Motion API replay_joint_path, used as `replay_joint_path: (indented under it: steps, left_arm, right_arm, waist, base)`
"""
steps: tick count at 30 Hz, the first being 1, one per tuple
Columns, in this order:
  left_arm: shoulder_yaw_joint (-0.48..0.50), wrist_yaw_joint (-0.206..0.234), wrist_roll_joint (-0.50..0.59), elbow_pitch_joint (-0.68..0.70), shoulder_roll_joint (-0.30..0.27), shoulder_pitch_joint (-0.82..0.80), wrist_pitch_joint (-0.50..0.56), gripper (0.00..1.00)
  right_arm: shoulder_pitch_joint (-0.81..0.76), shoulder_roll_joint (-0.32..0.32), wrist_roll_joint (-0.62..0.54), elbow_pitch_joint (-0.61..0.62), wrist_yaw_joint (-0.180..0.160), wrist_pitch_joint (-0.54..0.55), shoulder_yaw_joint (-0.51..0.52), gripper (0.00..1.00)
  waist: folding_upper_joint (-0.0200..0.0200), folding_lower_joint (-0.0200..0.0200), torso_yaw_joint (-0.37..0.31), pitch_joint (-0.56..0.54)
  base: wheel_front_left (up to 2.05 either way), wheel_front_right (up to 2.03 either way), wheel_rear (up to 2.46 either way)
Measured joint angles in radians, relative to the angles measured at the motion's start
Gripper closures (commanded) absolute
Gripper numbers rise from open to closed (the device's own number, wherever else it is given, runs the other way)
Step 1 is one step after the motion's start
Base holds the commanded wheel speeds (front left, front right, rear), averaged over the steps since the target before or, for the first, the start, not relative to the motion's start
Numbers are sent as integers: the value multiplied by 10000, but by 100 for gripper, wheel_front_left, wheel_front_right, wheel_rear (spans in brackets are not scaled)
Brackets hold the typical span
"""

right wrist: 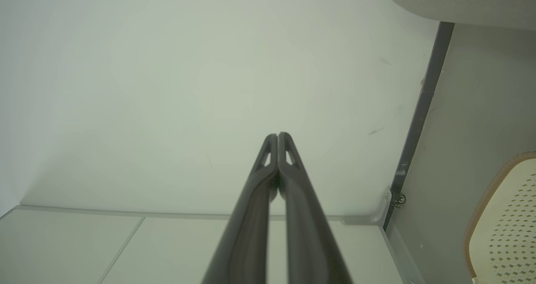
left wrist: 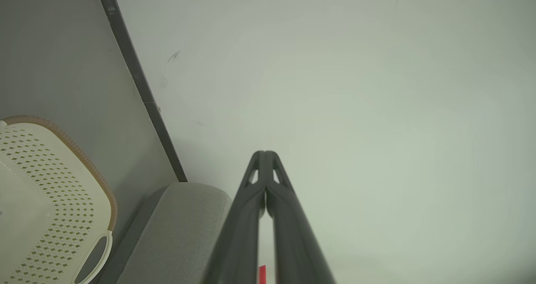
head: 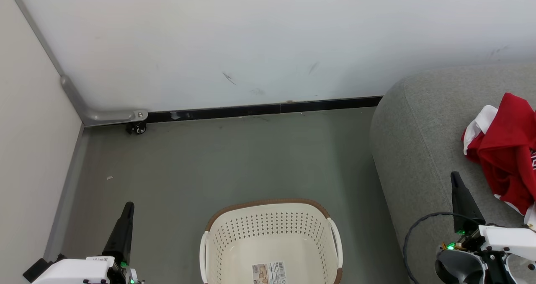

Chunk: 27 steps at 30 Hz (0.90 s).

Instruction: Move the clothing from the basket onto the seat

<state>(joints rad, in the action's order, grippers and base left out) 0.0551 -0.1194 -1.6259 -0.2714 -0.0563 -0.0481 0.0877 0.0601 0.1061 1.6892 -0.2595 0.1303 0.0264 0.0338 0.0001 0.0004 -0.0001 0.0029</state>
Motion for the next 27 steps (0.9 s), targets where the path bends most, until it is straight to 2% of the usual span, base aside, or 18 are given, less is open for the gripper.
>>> replay_joint_path:
  steps: [27]
  left_arm:
    - [23, -10, 0, -58, 6, -98, 2, 100]
  right_arm:
    - [3, -6, -2, -27, 0, 17, 56, 100]
  waist:
    - [0, -1, 0, -1]
  base:
    - [0, 0, 0]
